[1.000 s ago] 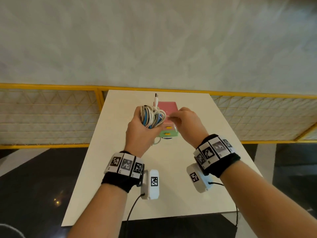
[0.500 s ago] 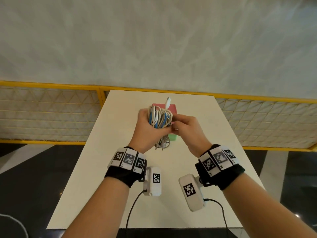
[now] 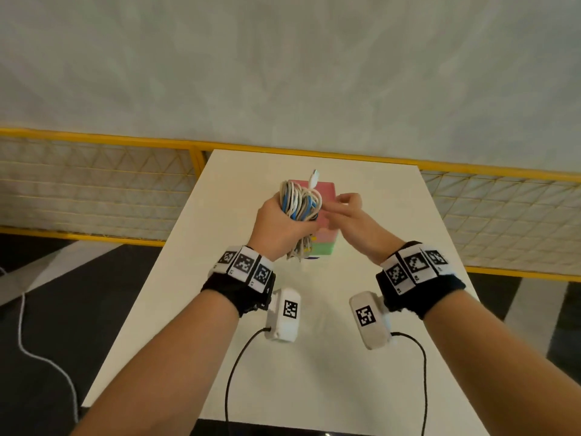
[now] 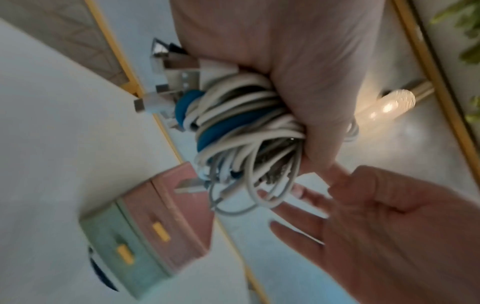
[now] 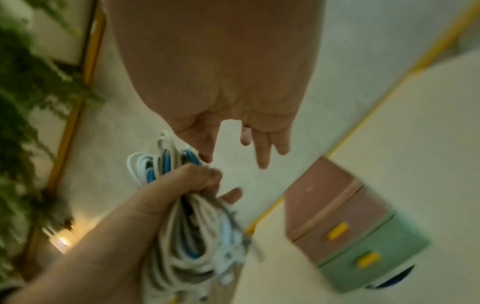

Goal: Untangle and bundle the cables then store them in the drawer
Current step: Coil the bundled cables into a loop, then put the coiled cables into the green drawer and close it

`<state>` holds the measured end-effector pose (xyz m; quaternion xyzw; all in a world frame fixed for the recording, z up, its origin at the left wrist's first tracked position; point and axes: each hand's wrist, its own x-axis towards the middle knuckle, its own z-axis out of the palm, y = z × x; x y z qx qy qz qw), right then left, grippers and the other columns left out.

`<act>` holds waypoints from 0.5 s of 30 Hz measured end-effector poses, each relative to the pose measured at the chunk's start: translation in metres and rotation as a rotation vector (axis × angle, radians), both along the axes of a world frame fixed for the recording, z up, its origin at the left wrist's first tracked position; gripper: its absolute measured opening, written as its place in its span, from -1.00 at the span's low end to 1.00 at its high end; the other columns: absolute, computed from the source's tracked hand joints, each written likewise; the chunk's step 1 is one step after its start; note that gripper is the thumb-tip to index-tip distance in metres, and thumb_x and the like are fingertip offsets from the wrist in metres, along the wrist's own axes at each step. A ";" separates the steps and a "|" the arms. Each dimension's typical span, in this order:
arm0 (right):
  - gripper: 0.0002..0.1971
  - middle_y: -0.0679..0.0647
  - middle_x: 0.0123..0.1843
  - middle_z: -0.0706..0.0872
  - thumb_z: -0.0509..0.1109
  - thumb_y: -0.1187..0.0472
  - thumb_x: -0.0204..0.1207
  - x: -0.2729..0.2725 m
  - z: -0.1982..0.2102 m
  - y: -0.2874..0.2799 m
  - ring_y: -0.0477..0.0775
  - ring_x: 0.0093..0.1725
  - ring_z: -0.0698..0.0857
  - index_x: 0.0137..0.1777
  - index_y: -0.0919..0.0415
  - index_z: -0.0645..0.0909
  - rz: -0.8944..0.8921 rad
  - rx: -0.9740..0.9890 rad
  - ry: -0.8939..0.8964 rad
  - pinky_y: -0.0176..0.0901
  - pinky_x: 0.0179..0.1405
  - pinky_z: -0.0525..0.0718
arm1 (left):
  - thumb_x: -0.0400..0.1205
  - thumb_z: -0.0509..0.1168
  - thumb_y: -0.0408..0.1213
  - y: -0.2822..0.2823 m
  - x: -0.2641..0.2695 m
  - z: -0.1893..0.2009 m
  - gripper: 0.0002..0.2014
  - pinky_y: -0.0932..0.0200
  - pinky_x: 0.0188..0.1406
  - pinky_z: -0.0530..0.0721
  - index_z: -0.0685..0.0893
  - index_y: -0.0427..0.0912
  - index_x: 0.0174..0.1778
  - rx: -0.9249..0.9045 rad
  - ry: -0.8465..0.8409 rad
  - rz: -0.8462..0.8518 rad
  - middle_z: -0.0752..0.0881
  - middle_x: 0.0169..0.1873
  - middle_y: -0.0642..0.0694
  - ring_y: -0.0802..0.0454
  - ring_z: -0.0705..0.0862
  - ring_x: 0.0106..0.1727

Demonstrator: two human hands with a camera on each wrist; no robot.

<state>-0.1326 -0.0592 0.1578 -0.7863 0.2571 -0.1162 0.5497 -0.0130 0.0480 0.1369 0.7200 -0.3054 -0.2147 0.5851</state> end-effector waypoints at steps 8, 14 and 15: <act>-0.30 0.21 0.31 0.50 0.28 0.09 0.36 -0.011 -0.100 -0.033 0.16 0.24 0.62 0.56 0.11 0.28 -0.354 0.138 0.248 0.16 0.33 0.59 | 0.31 0.61 -0.18 -0.053 0.047 -0.044 -0.33 0.06 0.15 0.67 0.55 -0.12 0.34 0.562 -0.143 -0.200 0.73 0.16 -0.09 -0.10 0.71 0.15; -0.27 0.22 0.06 0.68 0.33 0.37 0.55 0.013 -0.156 -0.036 0.13 -0.04 0.69 0.63 0.25 0.01 -0.399 0.398 0.265 -0.21 -0.28 0.58 | 0.34 0.55 -0.22 -0.070 0.044 -0.056 -0.13 0.13 -0.07 0.66 0.32 -0.14 0.58 0.895 -0.400 -0.385 0.68 0.17 -0.11 -0.13 0.69 0.05; -0.26 0.27 0.11 0.67 0.35 0.37 0.54 0.021 -0.163 -0.040 0.14 -0.06 0.67 0.61 0.26 0.02 -0.412 0.411 0.258 -0.22 -0.32 0.56 | 0.32 0.55 -0.21 -0.072 0.045 -0.055 -0.21 0.10 -0.12 0.69 0.39 -0.16 0.47 0.925 -0.457 -0.400 0.70 0.07 -0.11 -0.13 0.69 -0.05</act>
